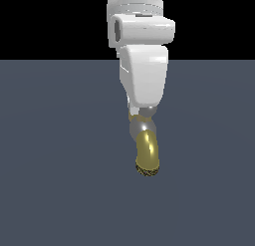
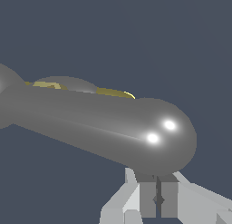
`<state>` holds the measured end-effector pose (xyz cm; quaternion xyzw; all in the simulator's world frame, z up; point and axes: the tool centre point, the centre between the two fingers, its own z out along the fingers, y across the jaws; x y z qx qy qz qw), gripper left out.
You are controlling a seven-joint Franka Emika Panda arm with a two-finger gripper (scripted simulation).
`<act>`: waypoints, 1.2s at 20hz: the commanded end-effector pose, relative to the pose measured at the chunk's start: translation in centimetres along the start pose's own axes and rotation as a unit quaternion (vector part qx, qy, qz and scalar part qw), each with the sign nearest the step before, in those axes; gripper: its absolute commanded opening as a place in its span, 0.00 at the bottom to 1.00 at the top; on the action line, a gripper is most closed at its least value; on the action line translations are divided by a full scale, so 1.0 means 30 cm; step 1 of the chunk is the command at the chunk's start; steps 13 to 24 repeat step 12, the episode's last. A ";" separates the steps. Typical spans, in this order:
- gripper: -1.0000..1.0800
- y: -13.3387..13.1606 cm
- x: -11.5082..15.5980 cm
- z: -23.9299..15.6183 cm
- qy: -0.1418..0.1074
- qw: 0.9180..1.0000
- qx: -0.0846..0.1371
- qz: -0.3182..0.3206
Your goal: Turn on the faucet by rotating a designated handle.
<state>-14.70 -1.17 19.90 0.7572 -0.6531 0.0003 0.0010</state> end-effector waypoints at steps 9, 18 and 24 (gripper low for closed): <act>0.00 0.044 0.241 0.001 -0.001 1.000 0.001 0.021; 0.00 0.051 0.278 0.001 -0.001 1.000 0.001 0.022; 0.00 0.051 0.278 0.001 -0.001 1.000 0.001 0.022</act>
